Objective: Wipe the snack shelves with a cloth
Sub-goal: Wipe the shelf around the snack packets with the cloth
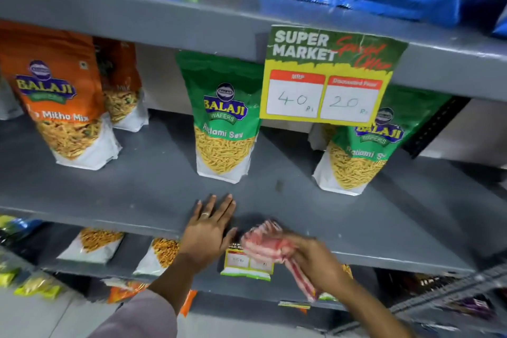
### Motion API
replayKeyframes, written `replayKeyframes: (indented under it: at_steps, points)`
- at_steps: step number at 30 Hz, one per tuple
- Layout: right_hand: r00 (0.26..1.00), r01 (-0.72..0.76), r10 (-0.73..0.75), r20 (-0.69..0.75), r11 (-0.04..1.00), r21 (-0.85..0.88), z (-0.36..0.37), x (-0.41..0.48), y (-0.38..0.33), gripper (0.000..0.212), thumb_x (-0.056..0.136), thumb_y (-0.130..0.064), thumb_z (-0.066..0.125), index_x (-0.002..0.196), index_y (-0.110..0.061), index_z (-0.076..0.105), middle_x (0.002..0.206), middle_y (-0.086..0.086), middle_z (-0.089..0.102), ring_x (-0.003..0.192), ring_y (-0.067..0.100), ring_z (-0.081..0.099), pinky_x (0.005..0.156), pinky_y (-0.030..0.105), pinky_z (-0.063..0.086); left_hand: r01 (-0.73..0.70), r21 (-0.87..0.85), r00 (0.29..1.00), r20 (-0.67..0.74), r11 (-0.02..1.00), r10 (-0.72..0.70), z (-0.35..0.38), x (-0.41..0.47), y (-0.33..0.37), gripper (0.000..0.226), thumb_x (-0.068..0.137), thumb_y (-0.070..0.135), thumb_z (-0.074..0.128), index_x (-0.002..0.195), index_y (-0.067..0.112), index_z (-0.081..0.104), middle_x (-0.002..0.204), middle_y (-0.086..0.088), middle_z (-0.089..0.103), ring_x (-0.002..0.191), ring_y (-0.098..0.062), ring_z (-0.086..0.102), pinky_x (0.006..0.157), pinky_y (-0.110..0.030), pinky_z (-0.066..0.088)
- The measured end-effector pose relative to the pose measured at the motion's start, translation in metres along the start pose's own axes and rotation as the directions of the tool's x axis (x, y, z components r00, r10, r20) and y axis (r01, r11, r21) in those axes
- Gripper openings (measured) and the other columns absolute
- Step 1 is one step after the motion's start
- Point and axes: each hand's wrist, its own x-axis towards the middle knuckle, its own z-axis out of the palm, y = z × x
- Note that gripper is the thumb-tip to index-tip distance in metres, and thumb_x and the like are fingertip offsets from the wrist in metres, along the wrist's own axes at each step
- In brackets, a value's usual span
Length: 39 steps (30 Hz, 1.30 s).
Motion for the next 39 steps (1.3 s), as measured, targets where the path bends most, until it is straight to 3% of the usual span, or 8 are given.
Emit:
replayKeyframes:
  at_steps: [3, 5, 11, 17, 23, 27, 32, 39]
  points:
    - [0.963, -0.043, 0.111, -0.244, 0.963, 0.268, -0.03, 0.025, -0.006, 0.036, 0.094, 0.002, 0.047, 0.098, -0.029, 0.065, 0.105, -0.003, 0.064, 0.1, 0.011, 0.061, 0.083, 0.008, 0.048, -0.003, 0.01, 1.0, 0.013, 1.0, 0.003, 0.001, 0.0, 0.0, 0.074, 0.096, 0.053, 0.006, 0.126, 0.012, 0.059, 0.134, -0.002, 0.055, 0.118, -0.034, 0.054, 0.103, -0.045, 0.022]
    - [0.916, -0.061, 0.108, -0.386, 0.99, 0.13, -0.045, 0.063, 0.0, 0.027, 0.095, -0.003, 0.047, 0.115, -0.014, 0.063, 0.112, 0.003, 0.064, 0.108, 0.022, 0.06, 0.082, 0.013, 0.043, -0.004, 0.018, 1.0, 0.027, 1.0, 0.004, 0.0, 0.0, 0.0, 0.075, 0.097, 0.055, 0.005, 0.128, 0.011, 0.057, 0.134, -0.003, 0.055, 0.119, -0.034, 0.053, 0.103, -0.045, 0.022]
    - [0.962, -0.253, 0.186, -0.202, 0.887, -0.386, -0.003, 0.103, 0.014, 0.047, 0.1, -0.034, 0.03, 0.147, -0.026, 0.026, 0.159, 0.001, 0.018, 0.146, 0.02, 0.016, 0.119, 0.034, 0.013, 0.014, 0.023, 0.999, 0.036, 1.0, -0.015, -0.002, -0.004, -0.009, 0.073, 0.097, 0.056, 0.006, 0.128, 0.013, 0.057, 0.135, -0.011, 0.053, 0.121, -0.036, 0.051, 0.105, -0.042, 0.022]
    - [0.989, -0.106, 0.048, -0.143, 0.895, -0.434, 0.021, 0.023, 0.003, 0.057, 0.092, -0.049, 0.016, 0.144, -0.033, 0.031, 0.155, -0.006, 0.028, 0.142, 0.015, 0.03, 0.115, 0.028, 0.024, 0.036, 0.025, 0.999, 0.036, 0.999, -0.036, -0.004, -0.008, -0.012, 0.072, 0.098, 0.055, 0.004, 0.129, 0.016, 0.056, 0.136, -0.011, 0.052, 0.122, -0.037, 0.05, 0.103, -0.05, 0.023]
    - [0.836, -0.497, 0.346, -0.427, 0.807, -0.318, -0.007, 0.004, 0.036, 0.049, 0.098, -0.037, 0.026, 0.145, -0.025, 0.032, 0.155, 0.005, 0.028, 0.141, 0.027, 0.031, 0.114, 0.041, 0.03, 0.1, -0.003, 0.995, 0.022, 0.995, -0.1, -0.007, -0.015, -0.031, 0.074, 0.099, 0.051, 0.002, 0.127, 0.011, 0.058, 0.133, -0.012, 0.055, 0.121, -0.032, 0.052, 0.104, -0.045, 0.025]
    - [0.942, -0.331, 0.267, -0.203, 0.839, -0.433, 0.024, 0.042, -0.037, 0.048, 0.101, -0.027, 0.026, 0.148, -0.026, 0.019, 0.158, -0.007, 0.014, 0.147, 0.016, 0.009, 0.116, 0.038, 0.022, 0.13, -0.031, 0.991, 0.001, 0.991, -0.13, -0.009, -0.016, -0.028, 0.075, 0.099, 0.049, 0.002, 0.123, 0.01, 0.061, 0.129, -0.011, 0.058, 0.118, -0.031, 0.054, 0.101, -0.044, 0.029]
    - [0.97, -0.231, 0.186, -0.155, 0.9, -0.369, 0.053, 0.059, -0.054, 0.045, 0.1, -0.033, 0.031, 0.145, -0.032, 0.025, 0.158, -0.002, 0.019, 0.144, 0.018, 0.021, 0.117, 0.034, 0.021, 0.134, -0.032, 0.991, 0.007, 0.991, -0.133, -0.012, -0.016, -0.027, 0.076, 0.099, 0.049, 0.001, 0.123, 0.01, 0.061, 0.13, -0.011, 0.057, 0.119, -0.031, 0.054, 0.099, -0.047, 0.04]
    - [0.672, -0.705, 0.598, -0.436, 0.696, -0.133, 0.004, 0.034, -0.015, 0.057, 0.093, -0.004, 0.046, 0.142, -0.032, 0.035, 0.147, 0.002, 0.043, 0.12, 0.035, 0.055, 0.097, 0.051, 0.047, 0.126, -0.043, 0.991, 0.041, 0.991, -0.124, -0.009, -0.025, -0.028, 0.075, 0.099, 0.049, 0.001, 0.126, 0.012, 0.059, 0.131, -0.01, 0.057, 0.12, -0.032, 0.053, 0.099, -0.049, 0.039]
